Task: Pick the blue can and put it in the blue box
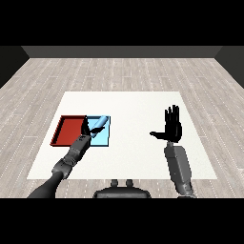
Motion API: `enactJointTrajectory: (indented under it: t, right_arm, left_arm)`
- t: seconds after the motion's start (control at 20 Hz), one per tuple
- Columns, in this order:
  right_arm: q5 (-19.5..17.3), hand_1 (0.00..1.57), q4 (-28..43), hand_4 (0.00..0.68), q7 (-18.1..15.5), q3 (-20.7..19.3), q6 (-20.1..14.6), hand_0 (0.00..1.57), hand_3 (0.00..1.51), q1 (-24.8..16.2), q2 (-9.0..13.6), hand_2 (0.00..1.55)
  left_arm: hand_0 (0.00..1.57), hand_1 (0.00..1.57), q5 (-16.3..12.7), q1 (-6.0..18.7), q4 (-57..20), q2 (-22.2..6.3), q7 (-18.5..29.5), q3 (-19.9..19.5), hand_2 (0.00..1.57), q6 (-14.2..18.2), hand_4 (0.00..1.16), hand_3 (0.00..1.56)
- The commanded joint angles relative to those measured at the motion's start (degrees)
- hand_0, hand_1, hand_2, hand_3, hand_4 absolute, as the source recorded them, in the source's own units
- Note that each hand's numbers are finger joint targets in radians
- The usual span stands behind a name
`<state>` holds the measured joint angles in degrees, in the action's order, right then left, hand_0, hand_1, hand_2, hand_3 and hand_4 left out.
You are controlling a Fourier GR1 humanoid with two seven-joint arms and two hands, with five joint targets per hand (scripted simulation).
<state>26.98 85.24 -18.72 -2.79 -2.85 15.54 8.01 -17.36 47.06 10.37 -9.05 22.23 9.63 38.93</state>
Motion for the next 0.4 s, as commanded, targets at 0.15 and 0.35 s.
enactJointTrajectory:
  t: [0.15, 0.35]
  right_arm:
    - [-0.41, 0.00, 1.12, 0.000, -0.01, 1.26, 2.08, 0.00, 0.00, -2.74, 0.57, 0.00]
    - [-1.86, 0.00, 1.09, 0.000, 2.53, 2.16, 1.18, 0.00, 0.00, -2.44, 1.61, 0.00]
  left_arm:
    - [0.00, 0.00, -4.11, -3.56, 15.79, 1.30, 18.91, -3.45, 0.00, -14.08, 0.00, 0.00]
    - [0.00, 0.00, -5.09, -8.08, 24.30, 1.81, 22.55, -2.21, 0.00, -21.62, 0.00, 0.00]
